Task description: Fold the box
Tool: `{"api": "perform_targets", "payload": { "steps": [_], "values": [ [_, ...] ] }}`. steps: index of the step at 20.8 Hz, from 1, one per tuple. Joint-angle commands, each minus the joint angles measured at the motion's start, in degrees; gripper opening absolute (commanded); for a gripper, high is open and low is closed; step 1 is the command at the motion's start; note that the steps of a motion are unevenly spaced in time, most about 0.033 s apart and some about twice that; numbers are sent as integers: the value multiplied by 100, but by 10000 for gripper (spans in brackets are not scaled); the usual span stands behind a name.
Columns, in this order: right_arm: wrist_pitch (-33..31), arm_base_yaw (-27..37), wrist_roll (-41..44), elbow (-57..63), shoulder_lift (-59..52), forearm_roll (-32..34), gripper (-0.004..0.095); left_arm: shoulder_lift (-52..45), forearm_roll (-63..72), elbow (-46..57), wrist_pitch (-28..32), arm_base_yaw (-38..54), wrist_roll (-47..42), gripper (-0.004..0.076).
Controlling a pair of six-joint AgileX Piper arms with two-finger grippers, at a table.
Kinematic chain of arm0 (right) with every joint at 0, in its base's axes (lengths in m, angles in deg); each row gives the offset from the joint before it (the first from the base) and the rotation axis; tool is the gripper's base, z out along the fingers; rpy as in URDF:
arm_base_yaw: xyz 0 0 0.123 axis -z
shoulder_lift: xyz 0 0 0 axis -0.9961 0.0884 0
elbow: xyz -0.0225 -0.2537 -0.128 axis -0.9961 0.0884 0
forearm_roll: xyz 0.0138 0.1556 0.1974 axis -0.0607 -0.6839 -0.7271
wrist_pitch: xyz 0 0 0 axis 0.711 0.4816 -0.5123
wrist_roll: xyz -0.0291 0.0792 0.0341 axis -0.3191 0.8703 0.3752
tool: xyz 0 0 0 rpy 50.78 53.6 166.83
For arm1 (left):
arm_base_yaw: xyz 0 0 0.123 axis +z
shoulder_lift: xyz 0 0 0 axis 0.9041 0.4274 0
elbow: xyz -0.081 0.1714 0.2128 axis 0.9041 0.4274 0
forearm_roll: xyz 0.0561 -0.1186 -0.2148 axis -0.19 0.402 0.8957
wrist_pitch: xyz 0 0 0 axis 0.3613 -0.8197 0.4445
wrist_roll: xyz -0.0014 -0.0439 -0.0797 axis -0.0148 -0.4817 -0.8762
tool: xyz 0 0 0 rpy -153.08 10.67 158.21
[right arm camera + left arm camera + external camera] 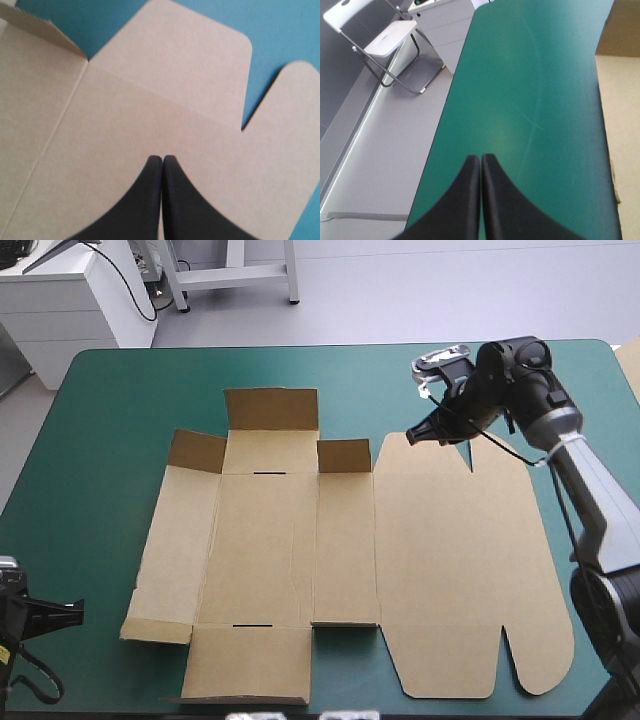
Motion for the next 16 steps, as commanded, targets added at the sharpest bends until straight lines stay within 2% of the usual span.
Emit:
{"api": "perform_targets", "payload": {
  "steps": [1, 2, 5, 8, 10, 13, 16],
  "values": [
    [146, 215, -61, 653, -878, 3, -19, 455, -147, -209, 299, -40, -62, -8],
    [449, 310, -61, 1254, -1340, 3, -20, 659, -108, -209, 299, -40, -62, -8],
    [790, 337, -61, 2032, -2134, -17, -19, 802, 201, -217, 405, -40, -88, -8],
    [1564, 337, 8, 3299, -3587, -19, -19, 940, 879, -217, 606, -40, -63, -6],
    [1854, 337, 93, 3838, -4437, -19, -19, 1083, 929, -217, 571, -40, -38, 3],
    [2054, 337, 135, 4376, -5523, -7, -19, 1370, 1004, -217, 649, -40, 0, 17],
    [2156, 337, 657, 5003, -6700, 236, -19, 1811, 1944, -206, 1127, -40, 145, 17]
  ]
}}
